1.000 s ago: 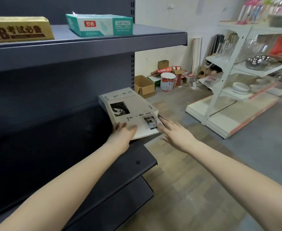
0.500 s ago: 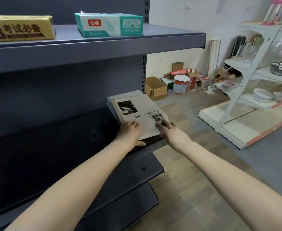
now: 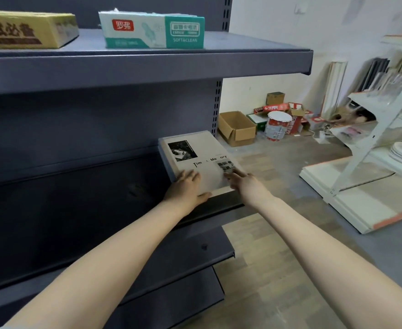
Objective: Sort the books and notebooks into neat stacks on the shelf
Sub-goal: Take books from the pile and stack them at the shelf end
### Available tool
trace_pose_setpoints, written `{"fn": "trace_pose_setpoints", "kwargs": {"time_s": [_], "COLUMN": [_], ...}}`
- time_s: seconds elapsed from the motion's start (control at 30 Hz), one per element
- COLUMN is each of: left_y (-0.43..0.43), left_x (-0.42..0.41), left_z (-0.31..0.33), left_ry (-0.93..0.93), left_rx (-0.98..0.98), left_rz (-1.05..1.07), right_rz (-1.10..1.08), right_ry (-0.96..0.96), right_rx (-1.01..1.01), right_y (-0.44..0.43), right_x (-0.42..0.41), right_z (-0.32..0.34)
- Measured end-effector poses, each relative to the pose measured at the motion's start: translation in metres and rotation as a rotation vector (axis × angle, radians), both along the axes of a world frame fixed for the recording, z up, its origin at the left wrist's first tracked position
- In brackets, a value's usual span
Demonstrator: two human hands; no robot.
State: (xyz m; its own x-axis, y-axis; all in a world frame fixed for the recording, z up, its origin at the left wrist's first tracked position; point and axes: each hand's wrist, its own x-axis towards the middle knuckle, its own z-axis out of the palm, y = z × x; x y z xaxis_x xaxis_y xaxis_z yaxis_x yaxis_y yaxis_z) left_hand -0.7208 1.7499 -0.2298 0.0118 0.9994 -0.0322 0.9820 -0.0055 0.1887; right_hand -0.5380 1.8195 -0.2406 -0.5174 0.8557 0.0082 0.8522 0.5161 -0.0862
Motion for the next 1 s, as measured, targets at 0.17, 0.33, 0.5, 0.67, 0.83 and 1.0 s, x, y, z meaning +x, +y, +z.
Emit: {"fn": "trace_pose_setpoints", "kwargs": {"time_s": [0.17,0.33,0.5,0.67,0.83,1.0], "left_y": [0.006,0.004,0.004,0.004,0.008,0.009], "left_x": [-0.002,-0.002,-0.007,-0.012,-0.019,-0.019], "left_z": [-0.002,-0.013,-0.011,-0.007,-0.004,-0.003], "left_ry": [-0.023,0.002,-0.065,-0.017,0.001,0.014], "left_rx": [-0.032,0.019,0.002,-0.025,-0.076,-0.101], "left_rz": [0.030,0.026,0.010,0.003,-0.007,-0.012], "right_rz": [0.049,0.088,0.105,0.079,0.045,0.035], "right_ry": [0.150,0.268,0.297,0.300,0.246,0.273], "right_rx": [-0.002,0.007,0.012,0.015,0.012,-0.009], "right_y": [0.013,0.015,0.016,0.014,0.016,0.017], "right_x": [-0.001,-0.001,0.001,0.003,0.000,0.001], "right_z": [-0.004,-0.007,0.001,0.008,0.015,0.018]}}
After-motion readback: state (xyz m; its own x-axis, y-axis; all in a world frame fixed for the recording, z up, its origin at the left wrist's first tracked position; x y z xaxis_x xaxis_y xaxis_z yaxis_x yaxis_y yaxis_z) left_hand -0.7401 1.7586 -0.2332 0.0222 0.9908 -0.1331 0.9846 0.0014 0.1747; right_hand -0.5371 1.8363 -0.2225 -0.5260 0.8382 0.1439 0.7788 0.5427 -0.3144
